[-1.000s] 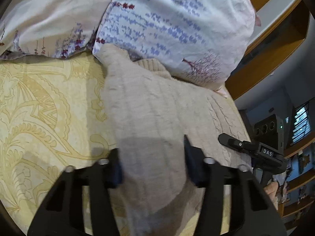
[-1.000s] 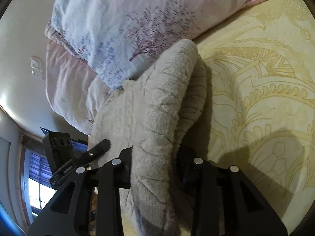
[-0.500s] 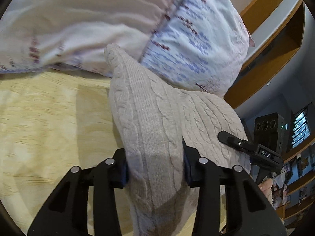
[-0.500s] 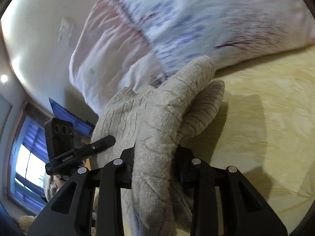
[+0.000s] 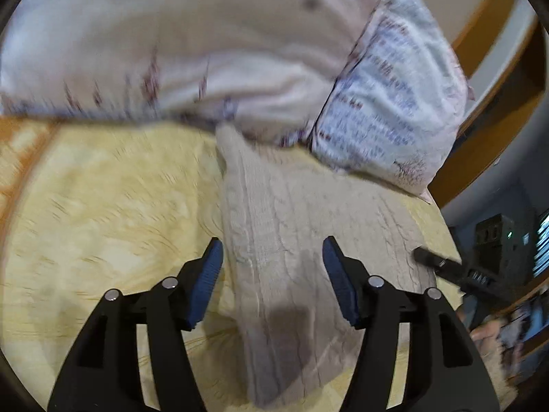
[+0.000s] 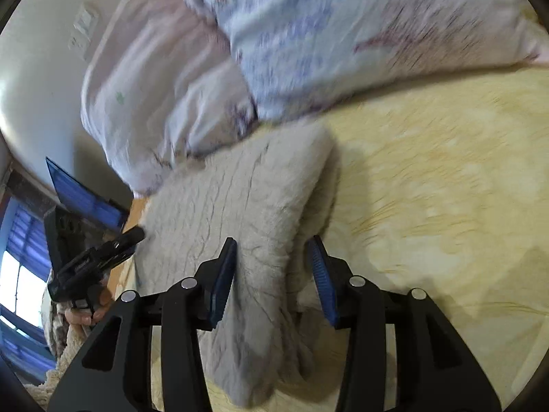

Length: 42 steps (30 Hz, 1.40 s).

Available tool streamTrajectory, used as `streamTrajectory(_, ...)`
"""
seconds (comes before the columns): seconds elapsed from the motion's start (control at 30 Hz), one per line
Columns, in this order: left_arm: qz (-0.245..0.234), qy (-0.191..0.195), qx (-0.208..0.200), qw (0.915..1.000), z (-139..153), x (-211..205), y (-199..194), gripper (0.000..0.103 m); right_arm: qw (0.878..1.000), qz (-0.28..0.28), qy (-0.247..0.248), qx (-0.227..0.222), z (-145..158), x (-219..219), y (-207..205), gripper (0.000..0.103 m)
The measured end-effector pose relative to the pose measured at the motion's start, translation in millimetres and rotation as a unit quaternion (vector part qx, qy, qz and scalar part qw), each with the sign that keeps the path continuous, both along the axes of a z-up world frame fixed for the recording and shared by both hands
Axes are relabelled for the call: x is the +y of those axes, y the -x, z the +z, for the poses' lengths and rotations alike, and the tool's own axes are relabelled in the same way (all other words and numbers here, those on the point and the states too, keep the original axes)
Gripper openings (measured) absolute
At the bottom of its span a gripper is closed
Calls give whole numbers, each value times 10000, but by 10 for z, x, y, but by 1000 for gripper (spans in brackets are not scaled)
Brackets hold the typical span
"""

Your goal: Fold small clothes

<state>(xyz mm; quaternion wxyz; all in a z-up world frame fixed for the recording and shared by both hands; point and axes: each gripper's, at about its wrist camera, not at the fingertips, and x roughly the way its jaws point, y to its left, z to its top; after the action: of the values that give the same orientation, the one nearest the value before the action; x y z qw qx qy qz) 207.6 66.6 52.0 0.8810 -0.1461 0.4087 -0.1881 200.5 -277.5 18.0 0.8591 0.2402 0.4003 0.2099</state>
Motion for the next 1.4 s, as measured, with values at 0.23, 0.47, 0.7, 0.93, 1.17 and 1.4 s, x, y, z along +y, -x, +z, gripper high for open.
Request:
streamTrajectory(0.23, -589, -868, -811, 9912, 231, -429, 520, 68, 10000, 9, 64, 60, 22, -14, -21, 43)
streamTrajectory(0.47, -1006, -1468, -886, 9800, 145, -877, 586, 72, 9972, -106, 570, -465, 122, 140, 45, 10)
streamTrajectory(0.7, -1097, -1515, -397, 9815, -135, -954, 444, 73, 9950, -340, 940, -81, -87, 87, -75, 10)
streamTrajectory(0.93, -993, -1765, -704, 9768, -97, -1003, 616, 81, 9884, -439, 1374, -480, 105, 133, 189, 33)
streamTrajectory(1.17, -50, -2353, -988, 9669, 48, -707, 791, 81, 9715, 12, 1968, -1321, 281, 485, 806, 33)
streamTrajectory(1.4, 215, -2835, -434, 9577, -240, -687, 621, 81, 9496, 120, 3018, -842, -72, 831, 748, 33)
